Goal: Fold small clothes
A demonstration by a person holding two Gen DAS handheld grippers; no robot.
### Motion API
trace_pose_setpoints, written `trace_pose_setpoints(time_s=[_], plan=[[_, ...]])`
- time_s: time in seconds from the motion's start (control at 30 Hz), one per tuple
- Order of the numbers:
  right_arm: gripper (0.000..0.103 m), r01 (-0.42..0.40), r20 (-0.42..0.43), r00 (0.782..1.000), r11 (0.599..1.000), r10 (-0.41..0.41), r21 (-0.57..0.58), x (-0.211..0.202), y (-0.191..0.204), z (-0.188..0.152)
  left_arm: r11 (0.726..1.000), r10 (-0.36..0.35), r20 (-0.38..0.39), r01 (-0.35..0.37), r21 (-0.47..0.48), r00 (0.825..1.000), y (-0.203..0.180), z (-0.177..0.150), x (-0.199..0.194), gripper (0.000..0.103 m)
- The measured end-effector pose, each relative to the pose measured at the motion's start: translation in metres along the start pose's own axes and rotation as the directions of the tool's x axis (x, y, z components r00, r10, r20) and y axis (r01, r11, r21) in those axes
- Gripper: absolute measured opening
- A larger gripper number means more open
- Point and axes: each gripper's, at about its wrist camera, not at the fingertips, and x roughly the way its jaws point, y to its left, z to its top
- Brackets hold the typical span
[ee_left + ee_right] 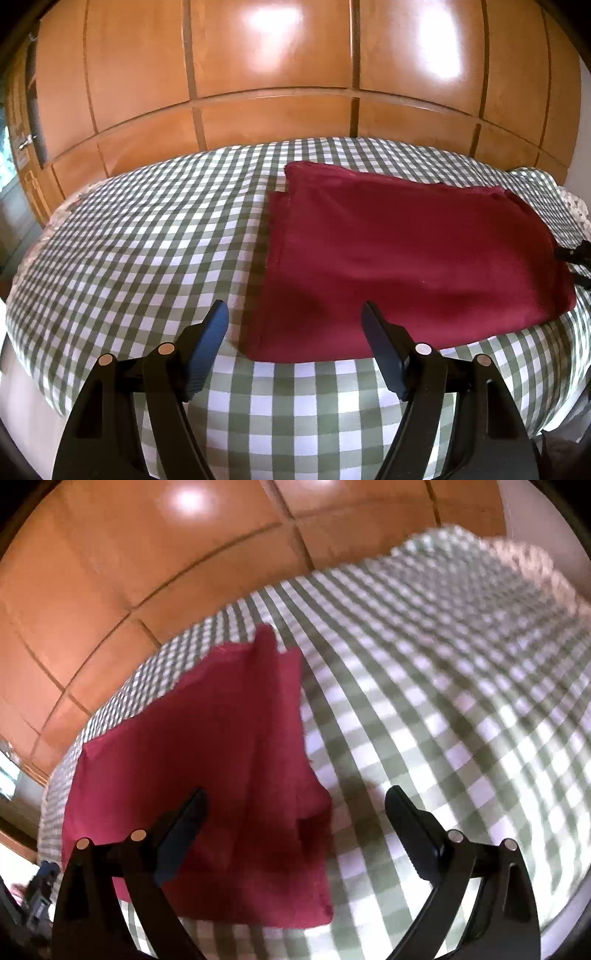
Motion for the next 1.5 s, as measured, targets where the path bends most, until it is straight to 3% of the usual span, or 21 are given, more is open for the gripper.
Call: trace_pose_setpoints(time_s=[0.1, 0.17, 0.23, 0.3, 0.37, 0.43, 0.6, 0.73, 0.87, 1.17, 1.23, 1.27, 1.37, 1.5], plan=[[0.096, -0.011, 0.010, 1.000, 1.000, 0.011, -0.013, 0.000, 0.000, -0.004, 1.000, -0.005, 0.004, 0.005, 0.013, 1.000, -0.004, 0.002, 0.002, 0.073], [0.089, -0.013, 0.003, 1.000, 0.999, 0.013, -0.031, -0.001, 0.004, -0.006, 1.000, -0.013, 0.003, 0.012, 0.020, 1.000, -0.007, 0.004, 0.003, 0.073], [0.067, -0.032, -0.013, 0.999, 0.998, 0.032, -0.054, -0.004, 0.007, -0.008, 0.999, -0.024, 0.000, 0.024, 0.028, 1.000, -0.010, 0.006, 0.006, 0.073], [0.054, -0.044, -0.031, 0.999, 0.997, 0.042, -0.069, -0.002, 0.013, -0.010, 0.999, -0.036, -0.005, 0.036, 0.034, 0.999, -0.012, 0.007, 0.008, 0.073], [0.033, -0.087, -0.064, 0.995, 0.994, 0.082, -0.069, 0.000, 0.018, -0.010, 0.998, -0.049, -0.012, 0.049, 0.041, 0.999, -0.015, 0.008, 0.012, 0.073], [0.026, -0.086, -0.075, 0.994, 0.994, 0.081, -0.069, -0.002, 0.026, -0.008, 0.997, -0.067, -0.023, 0.068, 0.047, 0.997, -0.017, 0.008, 0.015, 0.073], [0.023, -0.148, -0.042, 0.989, 0.980, 0.143, -0.136, -0.027, 0.067, 0.007, 0.988, -0.157, -0.061, 0.157, -0.003, 0.986, -0.009, 0.011, 0.022, 0.073], [0.021, -0.212, -0.014, 0.977, 0.957, 0.213, -0.201, -0.045, 0.109, 0.018, 0.947, -0.306, -0.074, 0.295, -0.129, 0.949, 0.011, 0.021, 0.027, 0.073], [0.020, -0.275, -0.020, 0.960, 0.922, 0.281, -0.271, -0.048, 0.158, 0.022, 0.879, -0.433, -0.051, 0.410, -0.244, 0.900, 0.030, 0.028, 0.029, 0.073], [0.018, -0.403, -0.176, 0.915, 0.836, 0.362, -0.374, -0.005, 0.259, -0.025, 0.762, -0.564, -0.008, 0.517, -0.391, 0.825, 0.060, 0.033, 0.039, 0.073], [0.018, -0.417, -0.218, 0.908, 0.817, 0.358, -0.398, 0.007, 0.273, -0.042, 0.720, -0.600, 0.004, 0.543, -0.433, 0.800, 0.066, 0.033, 0.042, 0.073], [0.018, -0.415, -0.238, 0.909, 0.807, 0.344, -0.420, 0.015, 0.281, -0.052, 0.691, -0.623, 0.015, 0.559, -0.459, 0.782, 0.070, 0.033, 0.044, 0.074], [0.018, -0.382, -0.251, 0.922, 0.789, 0.294, -0.480, 0.030, 0.286, -0.068, 0.656, -0.644, 0.044, 0.581, -0.482, 0.764, 0.074, 0.037, 0.046, 0.079], [0.019, -0.344, -0.230, 0.939, 0.750, 0.258, -0.565, 0.030, 0.287, -0.084, 0.608, -0.687, 0.051, 0.612, -0.506, 0.725, 0.073, 0.047, 0.056, 0.086]])
